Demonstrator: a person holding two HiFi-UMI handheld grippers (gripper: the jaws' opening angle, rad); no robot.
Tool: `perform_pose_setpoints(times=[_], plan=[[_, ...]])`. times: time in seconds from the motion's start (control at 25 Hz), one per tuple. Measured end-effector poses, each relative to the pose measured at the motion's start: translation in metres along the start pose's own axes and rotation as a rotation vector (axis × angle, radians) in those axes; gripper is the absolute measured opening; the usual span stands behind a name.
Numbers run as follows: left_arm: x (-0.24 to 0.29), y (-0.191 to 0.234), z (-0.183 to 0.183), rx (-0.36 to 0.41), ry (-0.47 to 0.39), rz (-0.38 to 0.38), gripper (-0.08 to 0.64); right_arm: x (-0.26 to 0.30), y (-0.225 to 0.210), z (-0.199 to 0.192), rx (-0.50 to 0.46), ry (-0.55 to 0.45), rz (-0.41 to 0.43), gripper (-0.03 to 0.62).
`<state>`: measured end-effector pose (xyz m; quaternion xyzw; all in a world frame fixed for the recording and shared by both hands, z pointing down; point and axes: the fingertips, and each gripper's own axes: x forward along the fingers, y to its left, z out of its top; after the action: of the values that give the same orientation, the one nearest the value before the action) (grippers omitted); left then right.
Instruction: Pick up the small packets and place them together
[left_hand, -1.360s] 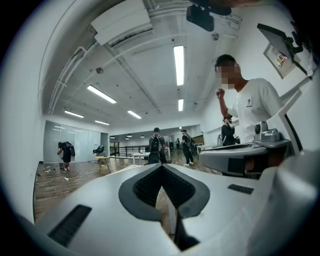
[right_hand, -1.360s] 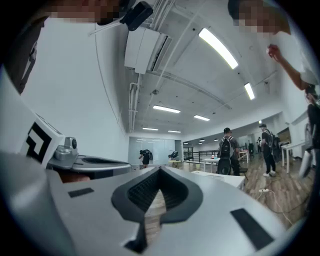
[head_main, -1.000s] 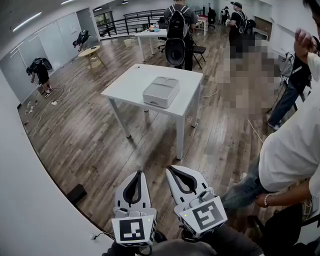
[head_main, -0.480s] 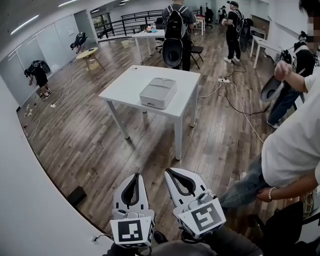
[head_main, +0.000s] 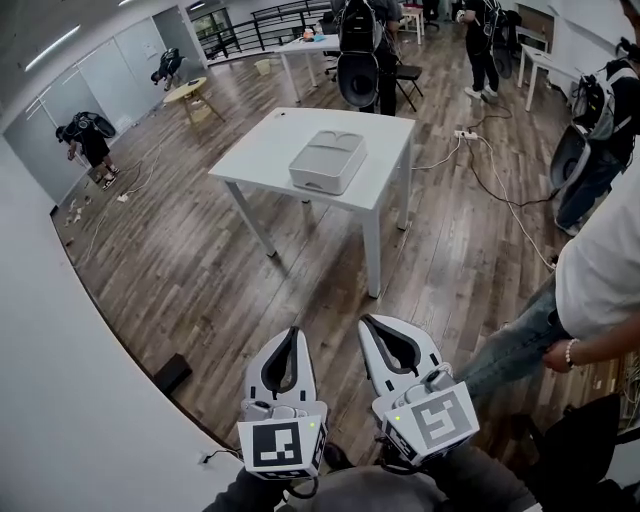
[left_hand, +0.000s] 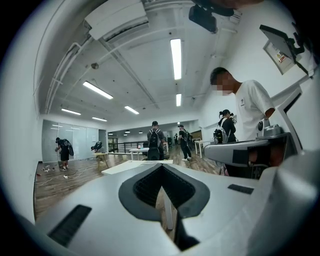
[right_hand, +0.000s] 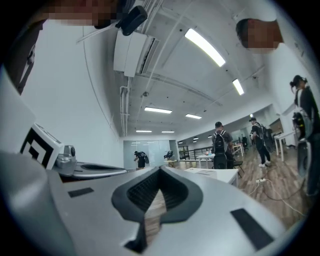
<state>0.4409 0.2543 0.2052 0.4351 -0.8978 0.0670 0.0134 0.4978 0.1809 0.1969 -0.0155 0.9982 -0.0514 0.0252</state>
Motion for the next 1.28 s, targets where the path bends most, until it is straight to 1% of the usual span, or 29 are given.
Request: perform_pose_setpoints(times=[0.12,0.32,0.44,0.6,0.72,0.92,1.08,1.28], plan=[[0.009,-0.012,-0.001,0.001,0.007,-0.004,-0.005,-0.004,-0.014,-0.001,0.035,-0.003,0.011,0.000],[0.024,-0.030,-0.006,0.006,0.022,-0.022,-0.005,-0.014,-0.038,-0.006,0.014,0.033,-0.006,0.000],[0.030,-0.041,-0.010,0.008,0.034,-0.024,-0.005,-0.023,-0.049,-0.010,0.016,0.052,-0.002,0.000],[0.038,-0.052,-0.018,0.014,0.052,-0.043,-0.005,-0.028,-0.062,-0.019,0.027,0.066,-0.019,0.000],[0.048,-0.039,-0.020,0.010,0.045,-0.033,-0.005,-0.015,-0.063,-0.023,0.020,0.061,-0.024,0.000],[0.078,-0.004,-0.024,-0.015,0.040,-0.021,-0.005,0.035,-0.064,-0.023,-0.018,0.052,-0.035,0.000],[0.098,0.022,-0.027,-0.033,0.040,-0.018,-0.005,0.072,-0.057,-0.026,-0.040,0.065,-0.017,0.000],[0.124,0.050,-0.043,-0.052,0.056,-0.013,-0.005,0.112,-0.056,-0.050,-0.026,0.116,-0.002,0.000]])
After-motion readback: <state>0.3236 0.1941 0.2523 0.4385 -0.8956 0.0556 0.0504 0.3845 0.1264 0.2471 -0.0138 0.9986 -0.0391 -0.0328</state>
